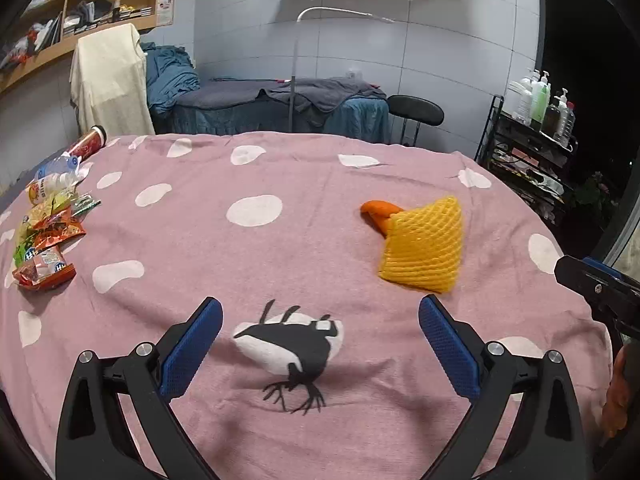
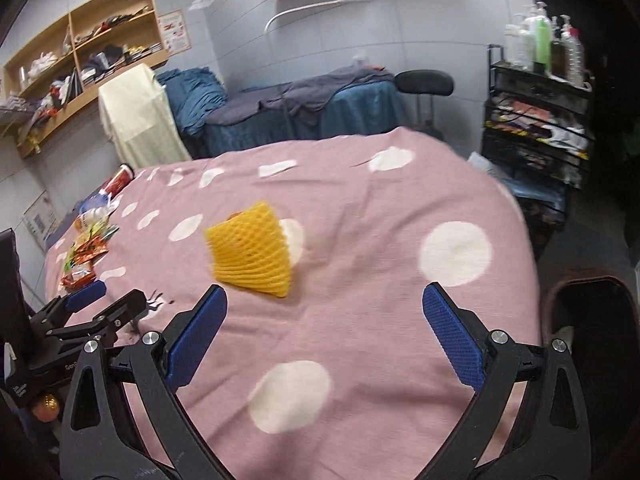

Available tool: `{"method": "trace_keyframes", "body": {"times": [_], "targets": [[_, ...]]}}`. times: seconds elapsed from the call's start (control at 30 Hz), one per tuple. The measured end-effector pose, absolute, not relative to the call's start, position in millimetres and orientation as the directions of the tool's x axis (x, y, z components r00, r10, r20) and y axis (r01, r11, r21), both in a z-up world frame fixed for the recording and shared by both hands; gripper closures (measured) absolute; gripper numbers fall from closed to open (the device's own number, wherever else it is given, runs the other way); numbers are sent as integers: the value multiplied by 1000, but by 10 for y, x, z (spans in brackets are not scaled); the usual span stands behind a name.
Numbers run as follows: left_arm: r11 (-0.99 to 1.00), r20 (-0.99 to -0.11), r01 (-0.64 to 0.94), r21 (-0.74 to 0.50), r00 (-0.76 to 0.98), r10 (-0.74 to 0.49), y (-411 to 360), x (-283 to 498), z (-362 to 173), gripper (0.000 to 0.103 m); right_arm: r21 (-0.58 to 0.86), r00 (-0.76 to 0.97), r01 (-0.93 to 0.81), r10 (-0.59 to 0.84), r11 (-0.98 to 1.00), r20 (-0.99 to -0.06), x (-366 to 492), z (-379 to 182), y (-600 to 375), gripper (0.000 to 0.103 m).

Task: Collect trash
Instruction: 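Move both tools back over the bedspread toward the yellow foam net, then grasp the yellow foam net with the right gripper while the left grasps the orange peel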

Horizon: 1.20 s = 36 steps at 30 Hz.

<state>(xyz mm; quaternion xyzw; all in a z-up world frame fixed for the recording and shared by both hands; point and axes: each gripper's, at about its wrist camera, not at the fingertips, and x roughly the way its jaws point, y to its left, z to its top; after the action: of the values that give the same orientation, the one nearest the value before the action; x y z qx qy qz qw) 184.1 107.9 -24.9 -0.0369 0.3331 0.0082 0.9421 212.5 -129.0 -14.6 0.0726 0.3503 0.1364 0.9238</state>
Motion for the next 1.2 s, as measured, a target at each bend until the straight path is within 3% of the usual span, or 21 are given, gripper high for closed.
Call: {"method": "trace_keyframes", "body": {"times": [0.33,0.53,0.73,0.77,0.8,0.9,0.97,1.2], "targets": [[979,-663,-71,-191,745,-76,1365,1910,-396,6,193,597,-316,353,929,-720,2590,-368,-618,6],[975,-671,-62,-213,735,-99,1370,1933,-426,6,165,602,-293,316,942,-734,2830,-466,-512,8],[981,-674,-44,-189,732,-97,1322,1931,-428,6,181,568,-328,346,927,-747,3065,-554,-461,27],[982,-674,-43,-186,732,-96,1317,1936,-426,6,194,558,-332,357,923,-749,3090,-570,-463,38],[982,-675,-41,-182,731,-95,1312,1937,-427,6,207,544,-337,370,918,-753,3111,-592,-464,56],[985,-680,-33,-168,727,-91,1281,1945,-425,6,238,550,-336,395,911,-736,3087,-583,-519,80],[988,-683,-25,-155,725,-88,1250,1956,-418,6,248,565,-329,401,911,-721,3064,-558,-552,90],[989,-682,18,-147,723,-114,1083,2085,-345,11,274,661,-243,366,931,-655,2794,-292,-915,91]]}}
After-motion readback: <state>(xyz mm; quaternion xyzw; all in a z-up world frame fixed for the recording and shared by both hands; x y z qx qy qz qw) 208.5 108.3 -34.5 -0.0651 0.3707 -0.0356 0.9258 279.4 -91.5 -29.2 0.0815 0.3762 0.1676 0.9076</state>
